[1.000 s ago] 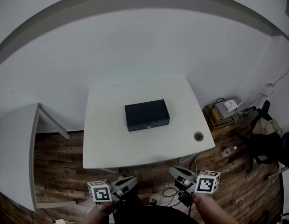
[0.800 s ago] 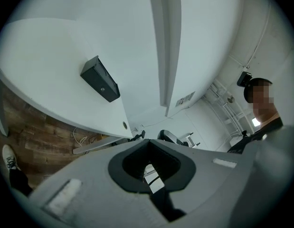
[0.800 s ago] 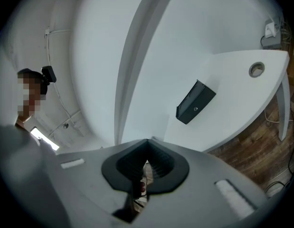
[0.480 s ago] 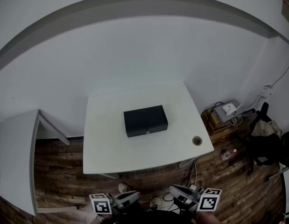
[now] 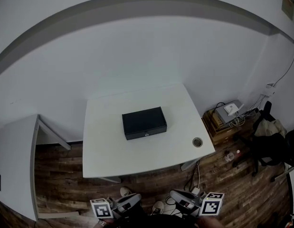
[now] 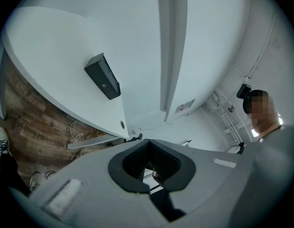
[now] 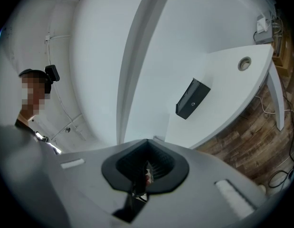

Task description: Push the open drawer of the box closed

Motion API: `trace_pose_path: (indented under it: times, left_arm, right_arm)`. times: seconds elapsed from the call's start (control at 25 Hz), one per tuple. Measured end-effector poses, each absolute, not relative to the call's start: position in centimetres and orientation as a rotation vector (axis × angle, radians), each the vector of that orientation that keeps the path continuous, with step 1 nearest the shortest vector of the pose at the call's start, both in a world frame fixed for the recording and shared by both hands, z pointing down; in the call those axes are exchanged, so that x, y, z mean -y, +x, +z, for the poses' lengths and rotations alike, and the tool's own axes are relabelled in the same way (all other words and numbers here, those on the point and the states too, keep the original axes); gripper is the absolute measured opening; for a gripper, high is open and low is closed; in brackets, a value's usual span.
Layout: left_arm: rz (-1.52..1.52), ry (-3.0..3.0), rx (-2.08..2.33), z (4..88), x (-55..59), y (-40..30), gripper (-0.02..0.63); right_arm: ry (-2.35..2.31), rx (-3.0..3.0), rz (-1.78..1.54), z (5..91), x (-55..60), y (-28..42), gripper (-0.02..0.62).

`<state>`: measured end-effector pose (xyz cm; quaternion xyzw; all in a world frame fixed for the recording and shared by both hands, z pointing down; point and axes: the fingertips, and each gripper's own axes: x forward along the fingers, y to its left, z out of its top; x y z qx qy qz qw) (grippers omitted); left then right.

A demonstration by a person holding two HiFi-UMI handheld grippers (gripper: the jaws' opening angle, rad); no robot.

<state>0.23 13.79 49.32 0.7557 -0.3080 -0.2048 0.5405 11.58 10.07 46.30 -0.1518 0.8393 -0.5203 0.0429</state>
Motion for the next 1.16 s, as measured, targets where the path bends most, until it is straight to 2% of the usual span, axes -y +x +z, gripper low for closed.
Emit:
trace_pose_path:
  times: [1.16]
  left_arm:
    - [-0.564,1.743,0.738,48.9,-12.1,-0.4,0.0]
  right_arm:
    - [-0.485,-2.563,-1.576,46.2,-9.6,12.3,0.003]
